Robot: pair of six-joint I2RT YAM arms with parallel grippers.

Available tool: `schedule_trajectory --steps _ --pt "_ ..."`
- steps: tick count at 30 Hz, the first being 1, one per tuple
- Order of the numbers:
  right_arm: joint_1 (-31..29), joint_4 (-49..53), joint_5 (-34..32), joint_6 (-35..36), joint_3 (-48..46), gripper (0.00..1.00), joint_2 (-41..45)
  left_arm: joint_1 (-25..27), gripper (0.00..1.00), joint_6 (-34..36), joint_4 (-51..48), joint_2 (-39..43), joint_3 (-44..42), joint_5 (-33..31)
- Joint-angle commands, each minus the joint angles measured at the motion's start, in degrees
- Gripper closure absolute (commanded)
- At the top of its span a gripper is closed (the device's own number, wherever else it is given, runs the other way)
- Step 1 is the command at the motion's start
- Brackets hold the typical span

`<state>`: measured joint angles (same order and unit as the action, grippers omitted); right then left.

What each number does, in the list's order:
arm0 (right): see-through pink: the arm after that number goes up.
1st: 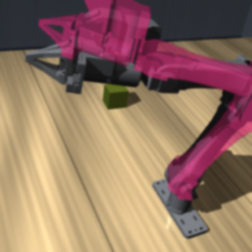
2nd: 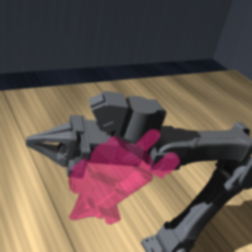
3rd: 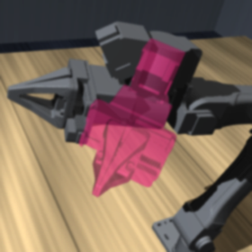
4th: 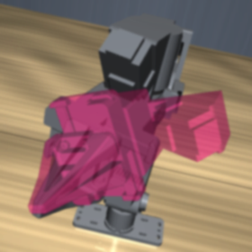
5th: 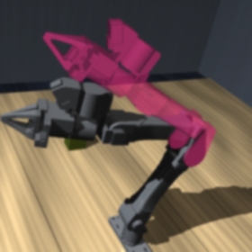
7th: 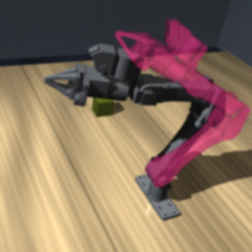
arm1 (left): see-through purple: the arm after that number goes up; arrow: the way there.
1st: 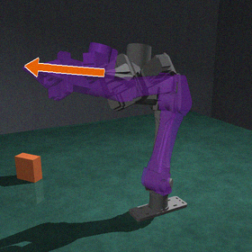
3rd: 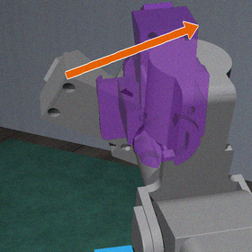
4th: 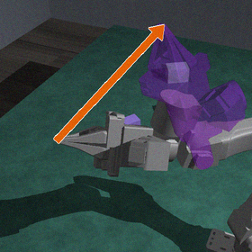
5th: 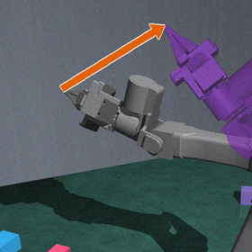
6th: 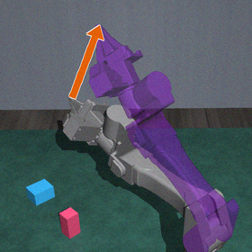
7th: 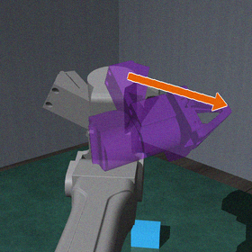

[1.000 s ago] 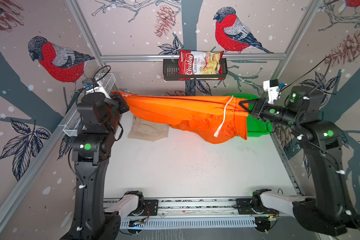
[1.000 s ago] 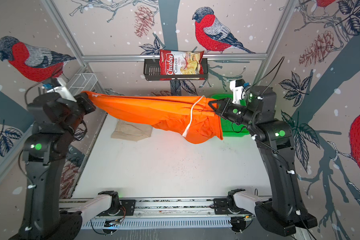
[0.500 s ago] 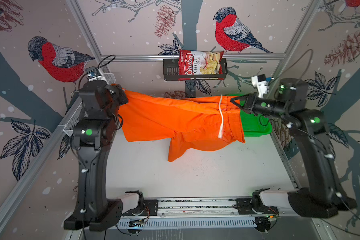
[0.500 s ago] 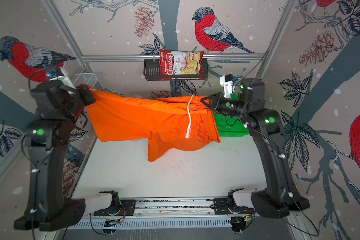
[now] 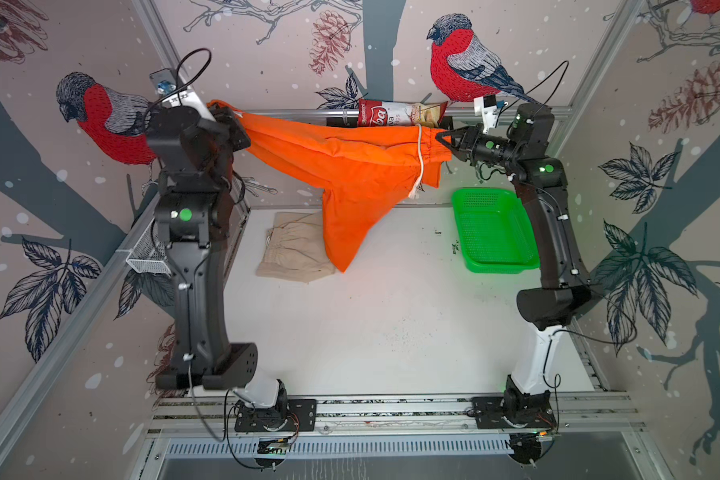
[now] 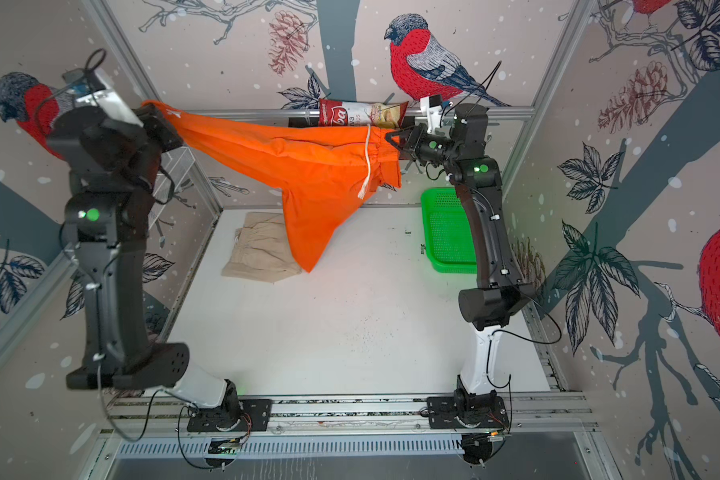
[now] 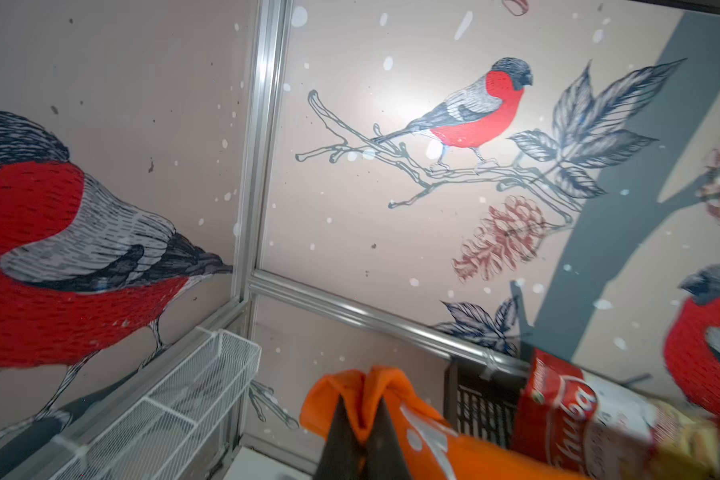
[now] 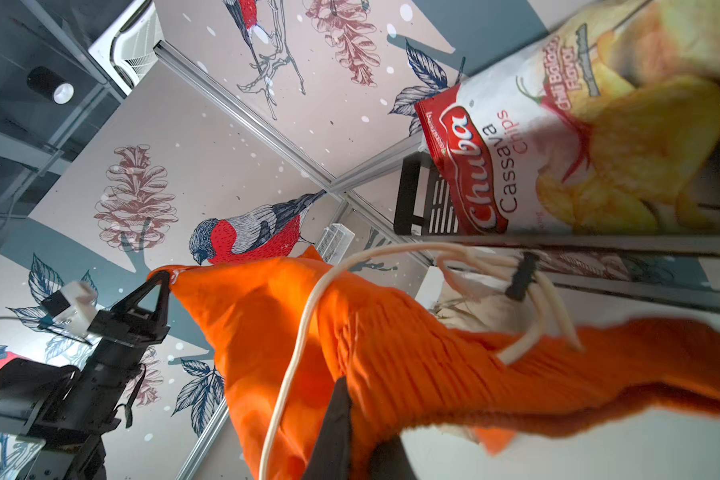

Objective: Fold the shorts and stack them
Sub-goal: 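Raise the shorts high and swing them away from the robot with both grippers, then pull the shorts back toward the robot and lay them on the table with both grippers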

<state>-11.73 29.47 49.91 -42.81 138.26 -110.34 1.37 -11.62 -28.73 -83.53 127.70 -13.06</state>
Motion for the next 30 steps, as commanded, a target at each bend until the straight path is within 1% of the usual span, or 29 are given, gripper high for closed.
schedule_trajectory --steps 1,2,4,7,10,13,16,21,23,30 --pt "1.94 -5.22 2.83 5.99 -16.10 1.00 10.59 -0.13 1.00 0.91 13.03 11.86 -14.92 1.25" --pt "2.72 -6.04 2.87 6.84 -22.81 1.00 13.68 -0.08 1.00 0.77 13.52 15.51 -20.02 1.32" --pt "3.92 -7.24 2.84 8.57 -37.13 1.00 19.41 -0.11 1.00 -0.03 11.13 22.18 -30.38 0.39" --pt "4.17 -5.90 1.77 11.45 -53.57 1.00 24.24 -0.12 1.00 -3.41 4.72 28.90 -46.11 -1.72" --pt "4.08 -2.92 -1.46 13.88 -66.32 1.00 27.61 -0.09 1.00 -8.32 -0.66 33.66 -60.77 -3.41" --pt "3.87 0.25 -3.97 15.37 -75.89 1.00 30.53 -0.09 1.00 -12.16 -3.38 36.99 -70.82 -5.15" --pt "1.65 0.35 -7.41 14.16 -84.08 1.00 33.97 -0.09 1.00 -14.85 -5.26 38.26 -75.33 -6.02" --pt "-0.57 -3.23 -8.50 8.89 -96.40 1.00 41.02 -0.09 1.00 -16.37 -7.41 38.63 -78.07 -6.46" --pt "-0.80 -3.31 -9.54 7.16 -100.02 1.00 43.98 -0.11 1.00 -17.32 -8.08 39.03 -78.87 -6.62" --pt "-1.78 -3.59 -10.45 0.98 -111.30 1.00 53.57 -0.13 1.00 -19.91 -8.50 41.30 -82.21 -4.03"
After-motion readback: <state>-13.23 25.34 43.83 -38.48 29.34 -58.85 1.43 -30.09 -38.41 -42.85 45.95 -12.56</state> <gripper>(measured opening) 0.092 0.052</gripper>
